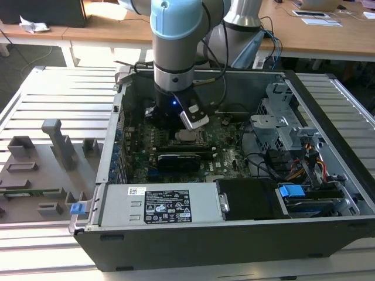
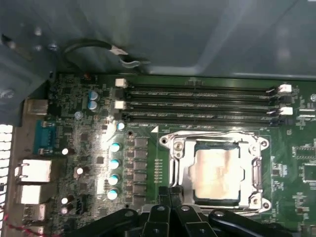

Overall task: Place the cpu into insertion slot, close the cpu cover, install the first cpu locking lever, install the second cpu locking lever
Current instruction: 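Install the second cpu locking lever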

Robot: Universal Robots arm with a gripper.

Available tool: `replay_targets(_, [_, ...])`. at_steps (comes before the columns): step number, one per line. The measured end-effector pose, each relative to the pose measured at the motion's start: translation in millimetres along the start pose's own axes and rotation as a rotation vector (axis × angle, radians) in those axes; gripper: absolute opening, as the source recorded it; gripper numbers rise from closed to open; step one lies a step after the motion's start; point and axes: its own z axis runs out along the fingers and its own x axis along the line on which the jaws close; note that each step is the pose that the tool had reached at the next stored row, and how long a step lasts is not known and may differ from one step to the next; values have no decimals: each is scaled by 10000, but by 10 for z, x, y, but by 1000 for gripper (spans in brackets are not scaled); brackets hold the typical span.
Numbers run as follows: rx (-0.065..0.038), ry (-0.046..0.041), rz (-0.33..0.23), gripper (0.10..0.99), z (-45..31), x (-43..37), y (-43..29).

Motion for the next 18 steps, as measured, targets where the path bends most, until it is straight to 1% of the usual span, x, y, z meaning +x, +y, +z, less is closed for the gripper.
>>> replay_targets(1, [98,2,0,106,4,-26,26])
replay_targets(2, [219,5,0,106,7,-52,52])
replay_targets(3, [388,11,-3,106,10,-86,82])
replay_targets(4, [493,13,-5,106,13,-113,102])
replay_targets(5, [552,15,-5,106,16,-134,117])
replay_targets(6, [599,19,-4,106,18,-177,139])
replay_targets(7, [616,27,-2,106,22,-236,162])
replay_targets(8, [624,34,-4,106,23,-277,173])
replay_targets(10, [638,60,-2,106,28,-410,196])
replay_targets(11, [658,60,-2,106,28,-433,201])
replay_targets(12, [737,63,-2,106,28,-445,206])
replay_targets(14, [928,68,-2,106,20,-454,218])
replay_targets(15, [990,72,-3,106,2,-455,229])
replay_targets(18, [989,69,-3,106,-164,-458,252])
